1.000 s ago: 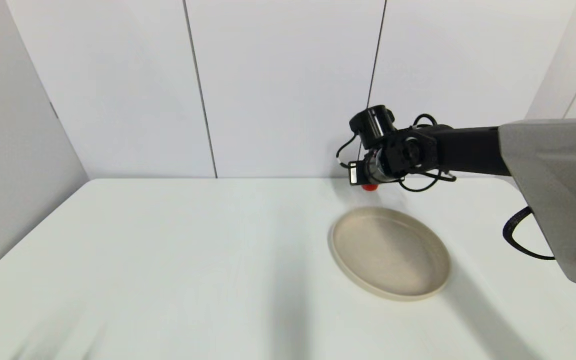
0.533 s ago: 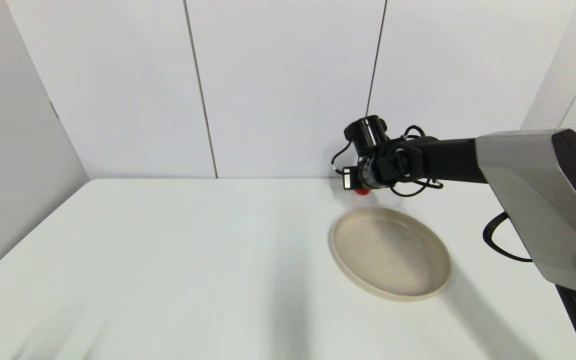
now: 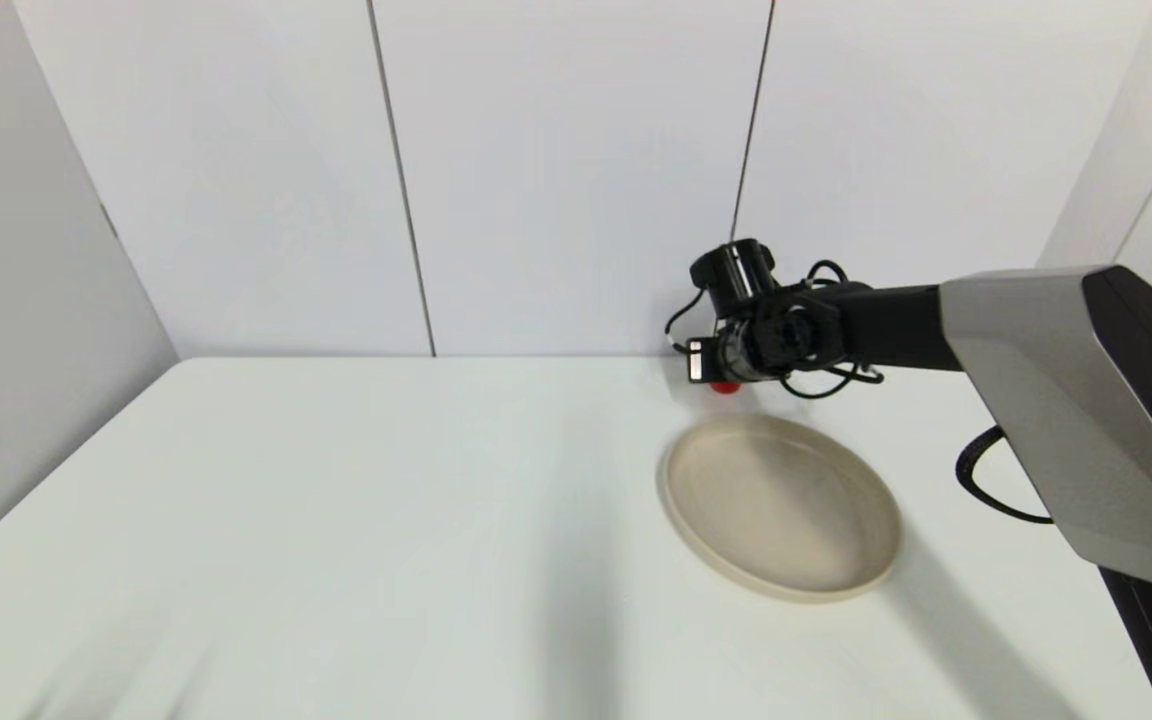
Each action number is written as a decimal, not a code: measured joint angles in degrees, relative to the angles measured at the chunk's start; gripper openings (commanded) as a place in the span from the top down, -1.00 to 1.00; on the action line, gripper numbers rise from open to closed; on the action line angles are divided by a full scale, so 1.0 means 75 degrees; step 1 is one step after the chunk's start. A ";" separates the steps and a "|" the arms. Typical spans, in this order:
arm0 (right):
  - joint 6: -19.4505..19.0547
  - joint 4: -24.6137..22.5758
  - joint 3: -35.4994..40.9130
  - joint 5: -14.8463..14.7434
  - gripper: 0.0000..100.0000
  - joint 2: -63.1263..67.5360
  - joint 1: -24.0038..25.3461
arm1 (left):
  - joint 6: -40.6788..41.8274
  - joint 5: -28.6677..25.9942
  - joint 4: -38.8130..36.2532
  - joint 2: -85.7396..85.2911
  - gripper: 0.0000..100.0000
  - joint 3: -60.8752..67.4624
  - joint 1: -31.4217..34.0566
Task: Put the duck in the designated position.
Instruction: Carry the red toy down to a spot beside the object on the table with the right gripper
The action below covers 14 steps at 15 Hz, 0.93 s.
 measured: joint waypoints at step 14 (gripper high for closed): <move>0.0159 0.0078 0.0210 0.0060 1.00 -0.0015 0.0044 | 0.0000 -0.0003 0.0000 0.0000 -1.00 0.0000 0.0002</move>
